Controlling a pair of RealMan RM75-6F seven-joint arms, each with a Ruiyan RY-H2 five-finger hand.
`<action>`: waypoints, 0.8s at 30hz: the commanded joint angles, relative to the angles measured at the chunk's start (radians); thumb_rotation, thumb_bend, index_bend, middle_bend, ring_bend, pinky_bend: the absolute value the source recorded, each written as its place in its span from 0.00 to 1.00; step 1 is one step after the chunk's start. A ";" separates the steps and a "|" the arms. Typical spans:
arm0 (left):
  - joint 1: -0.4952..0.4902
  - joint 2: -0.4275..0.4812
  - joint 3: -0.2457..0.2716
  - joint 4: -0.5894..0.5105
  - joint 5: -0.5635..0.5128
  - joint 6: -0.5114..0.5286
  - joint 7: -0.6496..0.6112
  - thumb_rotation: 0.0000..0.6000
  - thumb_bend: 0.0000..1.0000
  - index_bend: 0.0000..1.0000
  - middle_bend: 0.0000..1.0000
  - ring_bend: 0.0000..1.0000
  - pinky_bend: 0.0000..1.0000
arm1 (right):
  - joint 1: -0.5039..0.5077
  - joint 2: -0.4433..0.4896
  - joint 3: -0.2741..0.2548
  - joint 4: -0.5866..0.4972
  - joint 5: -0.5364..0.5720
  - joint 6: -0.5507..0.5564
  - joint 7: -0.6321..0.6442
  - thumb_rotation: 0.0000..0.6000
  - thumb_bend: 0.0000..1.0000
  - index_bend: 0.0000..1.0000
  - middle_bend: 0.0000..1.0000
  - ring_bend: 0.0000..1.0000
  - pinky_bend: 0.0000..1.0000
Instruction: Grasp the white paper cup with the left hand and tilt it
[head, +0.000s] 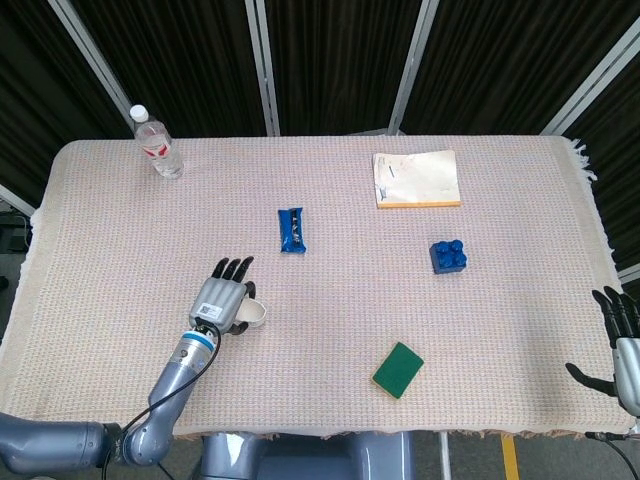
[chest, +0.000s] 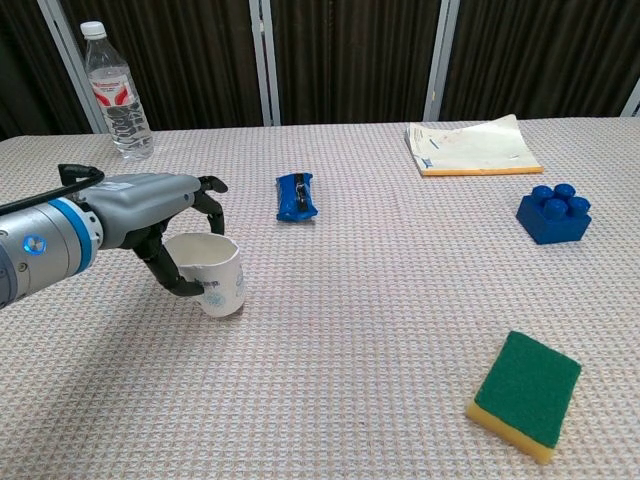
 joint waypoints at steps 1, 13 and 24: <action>0.030 0.006 0.006 0.028 0.060 -0.016 -0.117 1.00 0.16 0.43 0.00 0.00 0.00 | 0.000 0.000 0.000 0.000 0.001 -0.001 -0.001 1.00 0.00 0.00 0.00 0.00 0.00; 0.098 0.073 0.067 0.172 0.127 -0.094 -0.341 1.00 0.16 0.43 0.00 0.00 0.00 | 0.001 -0.001 -0.004 -0.008 -0.003 -0.004 -0.010 1.00 0.00 0.00 0.00 0.00 0.00; 0.100 0.141 0.078 0.134 0.103 -0.112 -0.335 1.00 0.16 0.05 0.00 0.00 0.00 | 0.001 -0.002 -0.005 -0.012 -0.006 -0.002 -0.019 1.00 0.00 0.00 0.00 0.00 0.00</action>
